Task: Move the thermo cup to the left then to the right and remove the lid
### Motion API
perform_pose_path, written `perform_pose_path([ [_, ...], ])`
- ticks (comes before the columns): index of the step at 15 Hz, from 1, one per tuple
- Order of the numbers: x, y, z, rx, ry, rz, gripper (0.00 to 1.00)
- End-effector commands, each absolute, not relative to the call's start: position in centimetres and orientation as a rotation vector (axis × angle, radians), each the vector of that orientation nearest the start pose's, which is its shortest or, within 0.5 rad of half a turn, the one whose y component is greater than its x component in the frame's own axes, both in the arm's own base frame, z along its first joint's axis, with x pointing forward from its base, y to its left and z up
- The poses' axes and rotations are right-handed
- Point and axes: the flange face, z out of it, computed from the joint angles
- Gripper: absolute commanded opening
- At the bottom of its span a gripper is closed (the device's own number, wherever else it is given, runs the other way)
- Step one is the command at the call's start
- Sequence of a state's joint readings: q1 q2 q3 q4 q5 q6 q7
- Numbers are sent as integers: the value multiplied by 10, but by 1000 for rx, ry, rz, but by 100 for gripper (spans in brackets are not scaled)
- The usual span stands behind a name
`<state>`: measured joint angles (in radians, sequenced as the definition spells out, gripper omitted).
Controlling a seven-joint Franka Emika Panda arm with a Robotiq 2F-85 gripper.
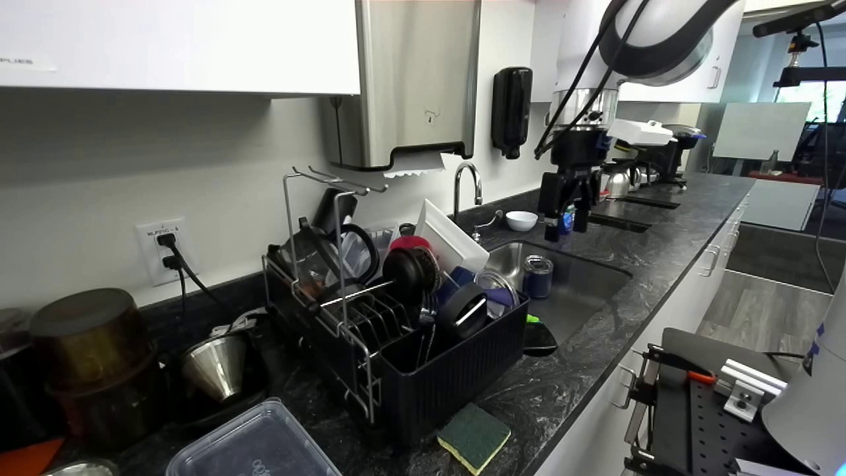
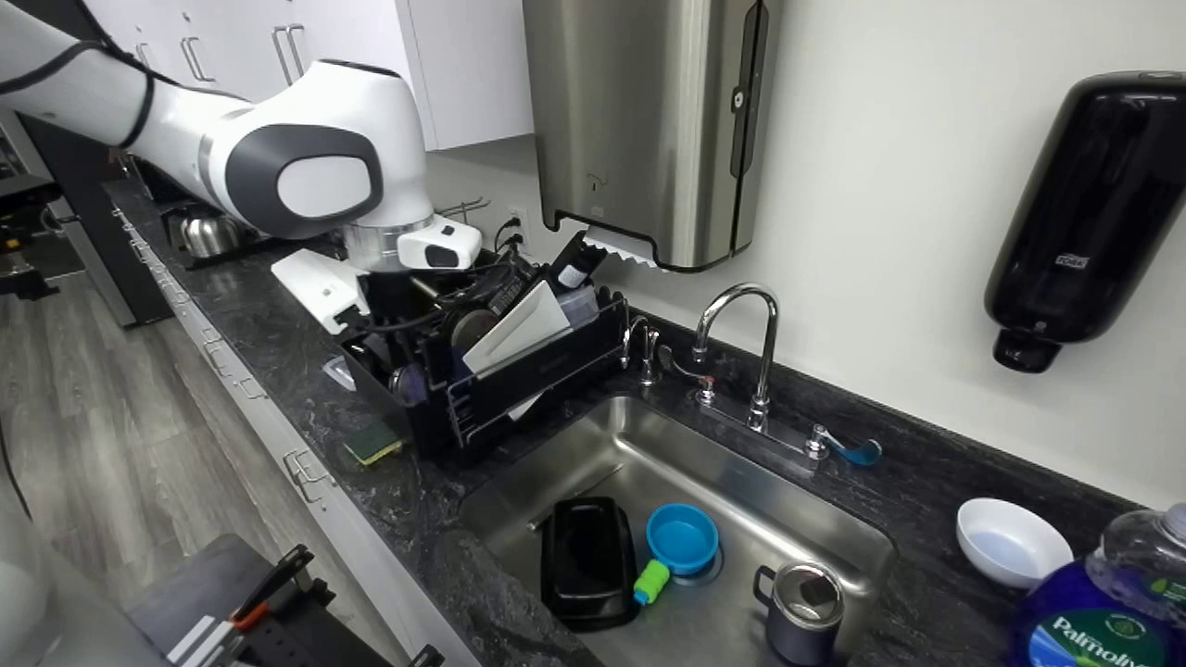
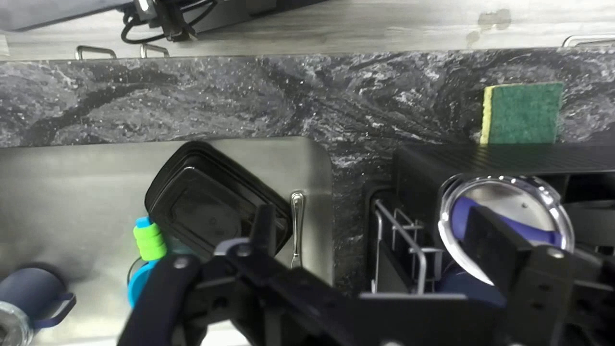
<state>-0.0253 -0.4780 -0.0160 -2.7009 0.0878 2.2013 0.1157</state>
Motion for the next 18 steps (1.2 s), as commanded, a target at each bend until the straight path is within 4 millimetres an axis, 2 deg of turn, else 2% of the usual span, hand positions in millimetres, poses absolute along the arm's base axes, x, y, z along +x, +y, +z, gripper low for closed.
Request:
perform_pose_path([
  [1,388,-40,367,-3059,294,15,100],
  [9,413,-138,347,-3034,405,82,100],
  [12,419,-174,346,-3014,446,86,100],
  [14,423,-187,348,-2985,487,90,100],
  [15,417,-181,348,-3010,489,56,100],
  [18,421,-186,349,-3001,503,66,100],
])
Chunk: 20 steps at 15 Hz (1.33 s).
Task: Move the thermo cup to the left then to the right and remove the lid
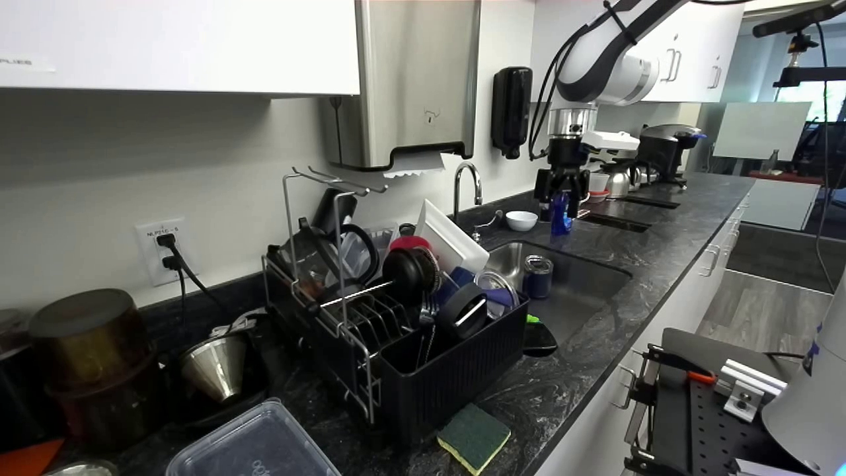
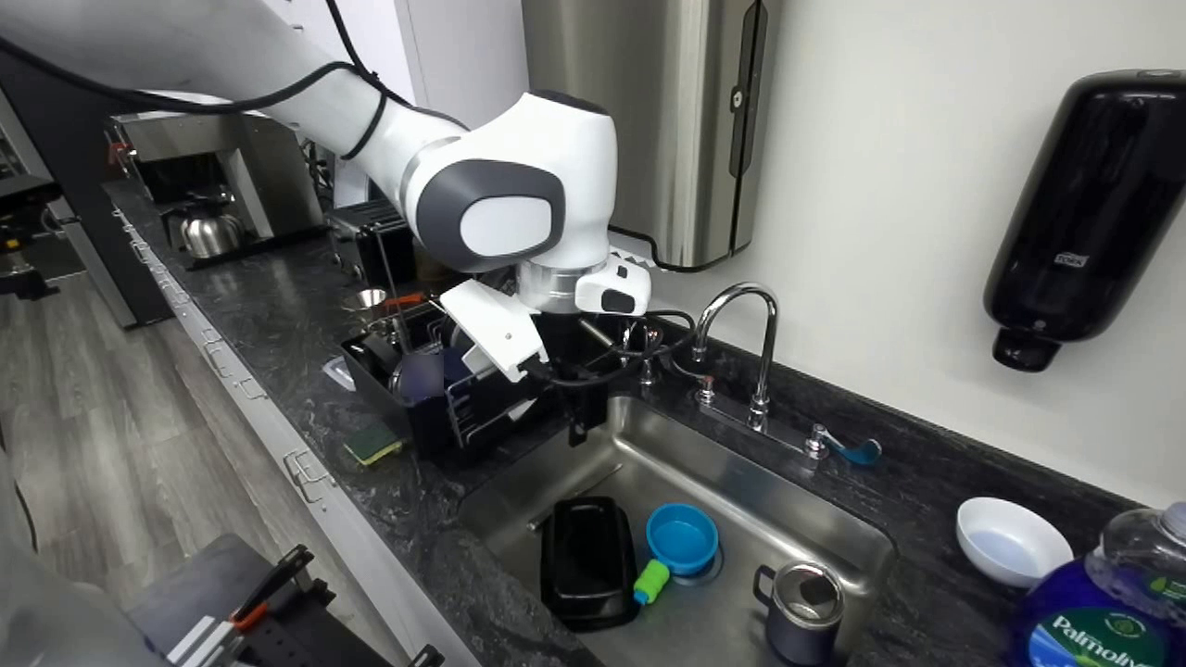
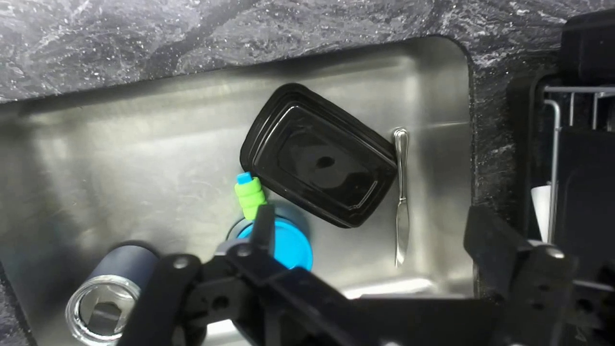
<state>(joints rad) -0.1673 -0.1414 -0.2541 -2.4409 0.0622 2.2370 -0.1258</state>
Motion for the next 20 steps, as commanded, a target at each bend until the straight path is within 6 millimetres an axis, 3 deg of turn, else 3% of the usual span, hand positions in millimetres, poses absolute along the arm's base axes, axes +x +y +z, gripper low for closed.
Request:
perform_pose_path([
  [1,421,-186,349,-3000,502,68,100],
  [17,421,-185,349,-3000,502,70,100],
  [20,446,-184,349,-2936,638,83,100],
])
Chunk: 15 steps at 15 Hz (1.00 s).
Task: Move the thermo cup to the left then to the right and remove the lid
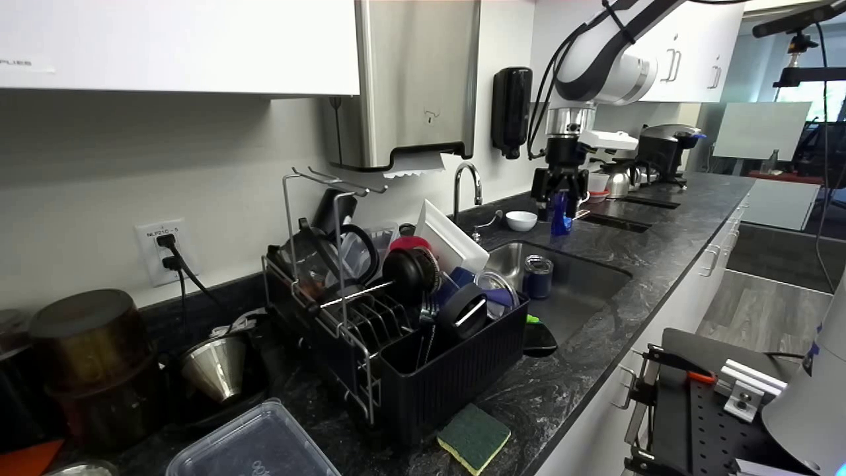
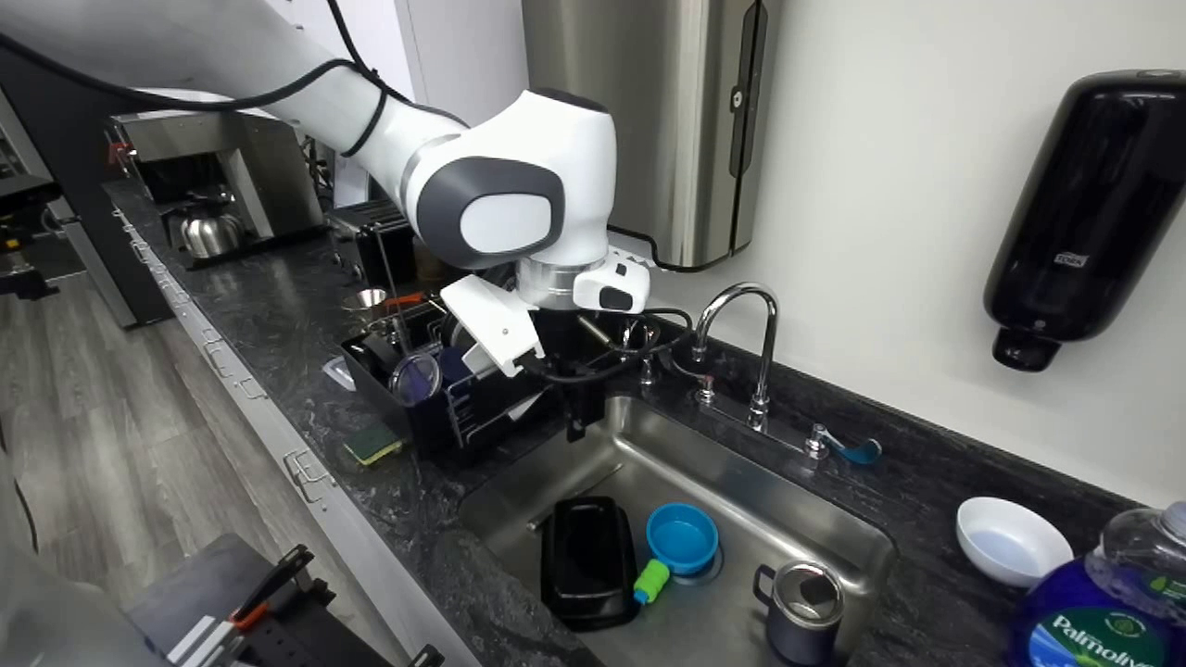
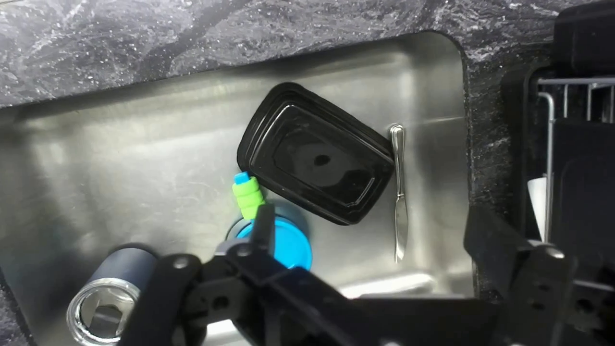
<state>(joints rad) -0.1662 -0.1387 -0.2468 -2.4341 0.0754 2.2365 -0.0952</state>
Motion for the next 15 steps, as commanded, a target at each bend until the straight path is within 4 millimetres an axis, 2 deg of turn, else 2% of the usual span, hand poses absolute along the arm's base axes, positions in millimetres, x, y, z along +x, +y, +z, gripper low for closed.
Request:
perform_pose_path([
  [1,456,-185,350,-2916,675,69,100],
  [6,523,-207,354,-2838,839,48,100],
  [8,539,-220,356,-2827,897,81,100],
  [10,546,-232,354,-2800,972,159,100],
  [15,533,-242,339,-2598,1177,375,100],
])
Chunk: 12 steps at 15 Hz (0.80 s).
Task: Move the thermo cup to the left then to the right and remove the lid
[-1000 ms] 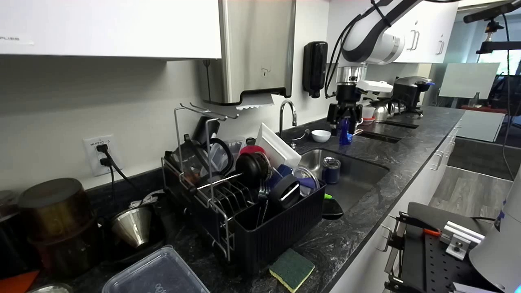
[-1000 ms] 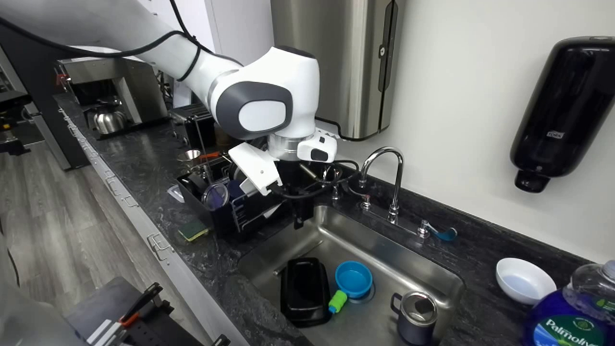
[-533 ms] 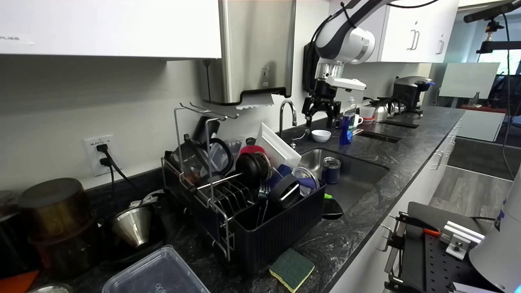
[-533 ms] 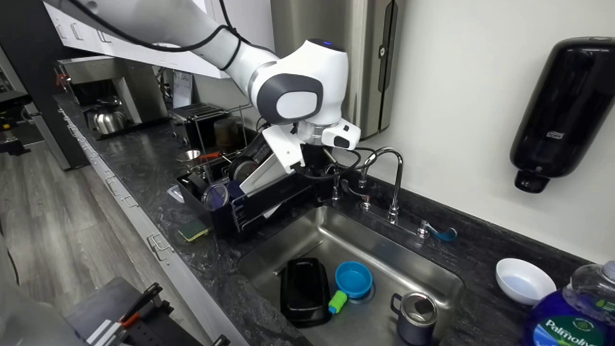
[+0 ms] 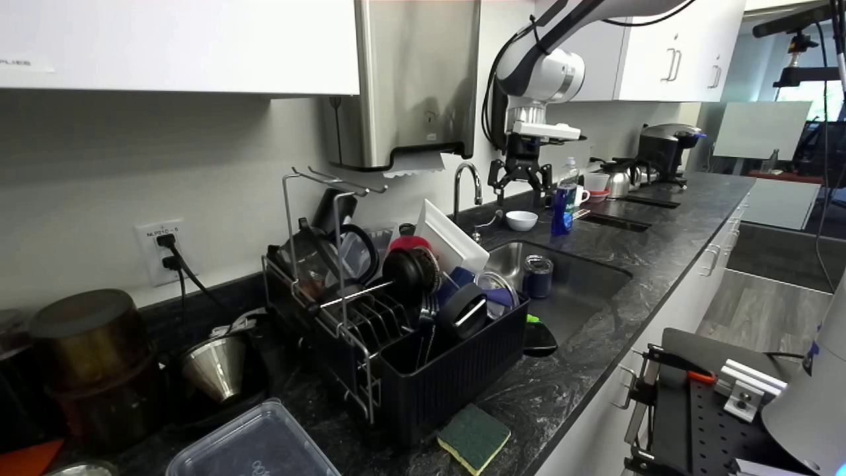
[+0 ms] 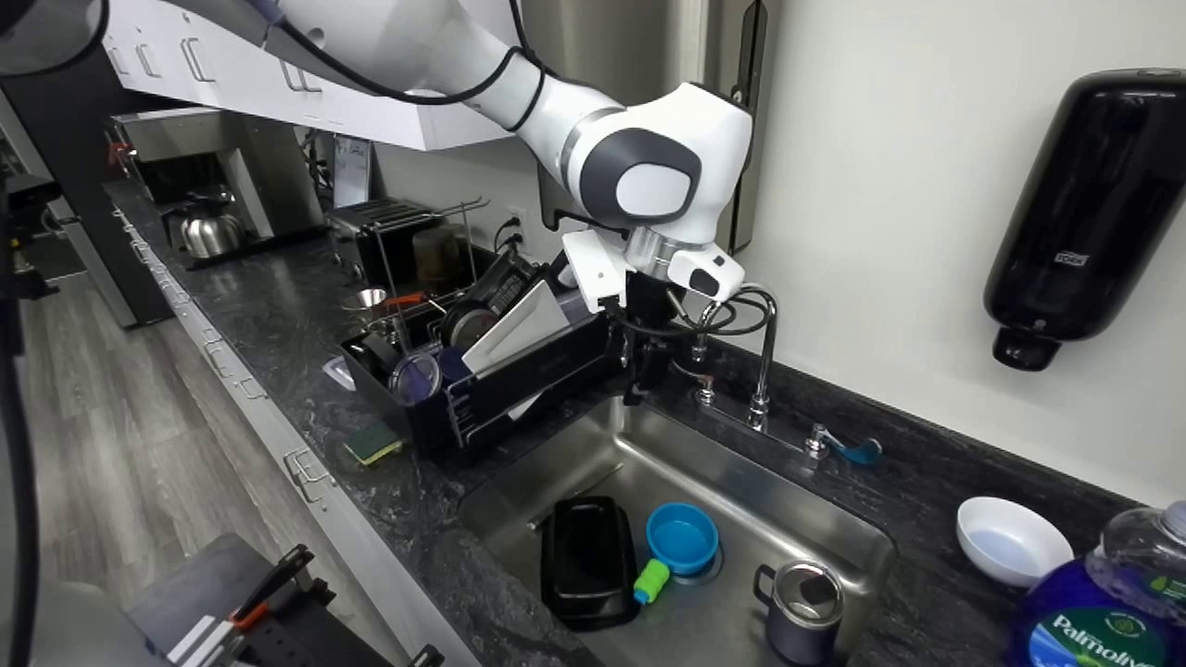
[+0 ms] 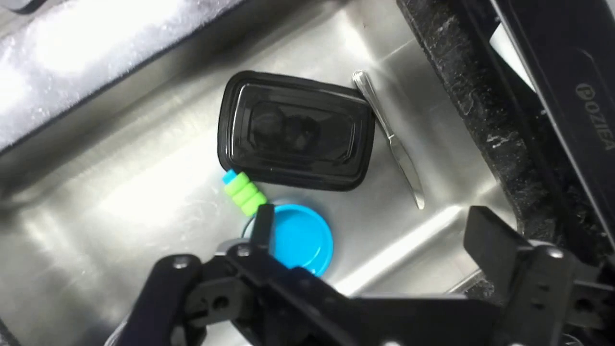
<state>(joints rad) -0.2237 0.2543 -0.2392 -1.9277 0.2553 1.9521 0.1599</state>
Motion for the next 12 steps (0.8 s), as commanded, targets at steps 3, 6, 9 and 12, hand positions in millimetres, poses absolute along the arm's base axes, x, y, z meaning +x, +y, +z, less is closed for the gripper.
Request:
perform_pose_path([
  [3,545,-239,320,-2427,1338,383,100],
  [6,555,-242,295,-2238,1476,393,100],
  [9,552,-256,276,-2112,1582,393,100],
  [12,535,-283,264,-2022,1698,359,100],
])
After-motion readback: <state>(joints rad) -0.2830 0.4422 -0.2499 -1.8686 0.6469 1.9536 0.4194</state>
